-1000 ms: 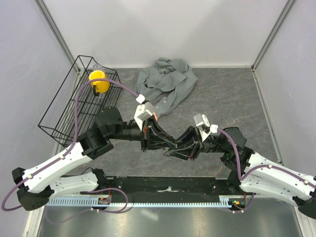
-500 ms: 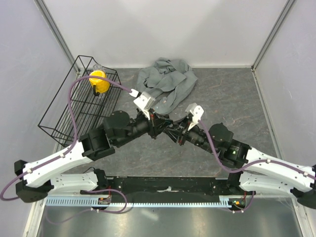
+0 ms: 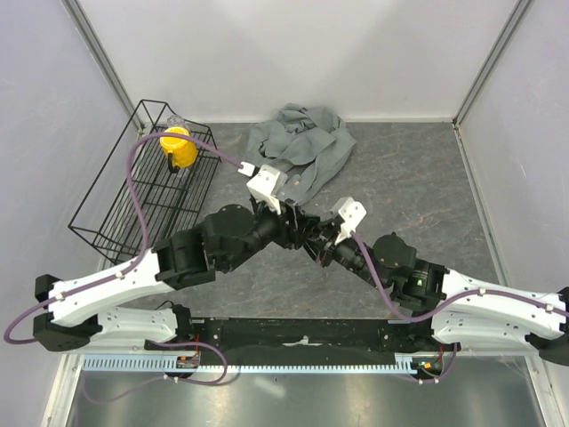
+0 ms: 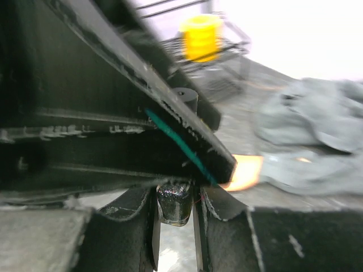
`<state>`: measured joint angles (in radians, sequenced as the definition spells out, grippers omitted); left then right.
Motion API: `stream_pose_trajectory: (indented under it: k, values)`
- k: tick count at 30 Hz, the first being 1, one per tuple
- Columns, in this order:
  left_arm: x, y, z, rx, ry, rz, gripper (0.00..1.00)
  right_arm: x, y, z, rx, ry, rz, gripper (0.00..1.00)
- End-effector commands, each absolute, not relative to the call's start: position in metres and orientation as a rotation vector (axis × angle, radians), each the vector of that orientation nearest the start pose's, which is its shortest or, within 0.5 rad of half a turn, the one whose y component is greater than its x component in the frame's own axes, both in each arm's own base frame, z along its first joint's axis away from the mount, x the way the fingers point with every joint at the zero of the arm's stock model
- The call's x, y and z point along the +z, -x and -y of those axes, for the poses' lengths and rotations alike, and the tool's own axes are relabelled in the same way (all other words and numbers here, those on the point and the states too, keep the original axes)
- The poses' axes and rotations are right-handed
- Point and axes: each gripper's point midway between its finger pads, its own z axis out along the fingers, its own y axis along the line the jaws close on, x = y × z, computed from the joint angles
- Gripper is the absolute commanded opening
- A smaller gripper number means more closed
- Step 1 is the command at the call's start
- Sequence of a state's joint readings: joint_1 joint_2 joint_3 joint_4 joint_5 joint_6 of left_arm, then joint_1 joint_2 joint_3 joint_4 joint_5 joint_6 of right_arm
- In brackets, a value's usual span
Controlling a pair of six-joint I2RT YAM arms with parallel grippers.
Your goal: Paint the nails
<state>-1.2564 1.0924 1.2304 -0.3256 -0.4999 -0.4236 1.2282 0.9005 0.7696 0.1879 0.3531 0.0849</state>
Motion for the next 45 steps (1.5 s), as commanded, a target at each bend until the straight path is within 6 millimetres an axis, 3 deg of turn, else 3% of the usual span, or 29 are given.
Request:
stream_pose_trajectory:
  k: [1, 2, 4, 5, 7, 8, 10, 11, 12, 14, 16, 20, 27, 30, 32, 36, 40, 44, 45]
  values:
    - [0.402, -0.143, 0.316, -1.056, -0.443, -1.605, 0.64, 0.348, -0.129, -0.318, 1.013, 0.738, -1.28, 0.0]
    - [0.406, -0.131, 0.317, -1.116, -0.504, -1.579, 0.72, 0.351, -0.124, -0.316, 1.036, 0.757, -1.268, 0.0]
    - [0.419, -0.123, 0.302, -1.16, -0.521, -1.527, 0.78, 0.354, -0.118, -0.314, 1.092, 0.783, -1.267, 0.0]
    - [0.422, -0.113, 0.3, -1.207, -0.566, -1.5, 0.81, 0.359, -0.099, -0.316, 1.184, 0.863, -1.216, 0.0]
    - [0.428, -0.108, 0.292, -1.254, -0.588, -1.443, 0.82, 0.37, -0.086, -0.312, 1.271, 0.891, -1.162, 0.0]
    - [0.438, -0.09, 0.285, -1.335, -0.652, -1.371, 0.82, 0.374, -0.069, -0.31, 1.359, 0.935, -1.129, 0.0]
    - [0.439, -0.082, 0.278, -1.39, -0.69, -1.315, 0.82, 0.382, -0.058, -0.308, 1.426, 0.97, -1.077, 0.0]
    - [0.446, -0.067, 0.276, -1.45, -0.762, -1.245, 0.82, 0.383, -0.053, -0.308, 1.466, 0.981, -1.078, 0.0]
    - [0.446, -0.067, 0.275, -1.457, -0.776, -1.239, 0.82, 0.386, -0.044, -0.307, 1.502, 1.021, -1.042, 0.0]
    - [0.443, -0.06, 0.279, -1.489, -0.842, -1.23, 0.8, 0.387, -0.039, -0.309, 1.552, 1.048, -1.035, 0.0]
    - [0.437, -0.066, 0.286, -1.496, -0.859, -1.259, 0.79, 0.391, -0.031, -0.308, 1.593, 1.08, -0.998, 0.0]
    - [0.44, -0.05, 0.291, -1.587, -0.969, -1.169, 0.76, 0.389, -0.031, -0.311, 1.619, 1.091, -0.997, 0.0]
    - [0.434, -0.044, 0.308, -1.66, -1.07, -1.16, 0.72, 0.39, -0.031, -0.312, 1.652, 1.086, -0.977, 0.0]
    - [0.429, -0.043, 0.31, -1.668, -1.093, -1.172, 0.63, 0.391, -0.034, -0.311, 1.639, 1.073, -0.98, 0.0]
    - [0.429, -0.044, 0.309, -1.653, -1.093, -1.172, 0.48, 0.392, -0.042, -0.314, 1.614, 1.049, -0.991, 0.0]
    - [0.427, -0.055, 0.309, -1.579, -1.059, -1.209, 0.21, 0.373, -0.069, -0.325, 1.488, 1.005, -1.144, 0.0]
    - [0.416, -0.093, 0.313, -1.403, -0.932, -1.346, 0.02, 0.359, -0.1, -0.33, 1.352, 0.925, -1.262, 0.0]
    - [0.393, -0.142, 0.311, -1.173, -0.705, -1.536, 0.02, 0.342, -0.149, -0.323, 1.083, 0.742, -1.435, 0.0]
    - [0.38, -0.157, 0.313, -1.091, -0.642, -1.605, 0.02, 0.336, -0.166, -0.319, 0.941, 0.65, -1.486, 0.0]
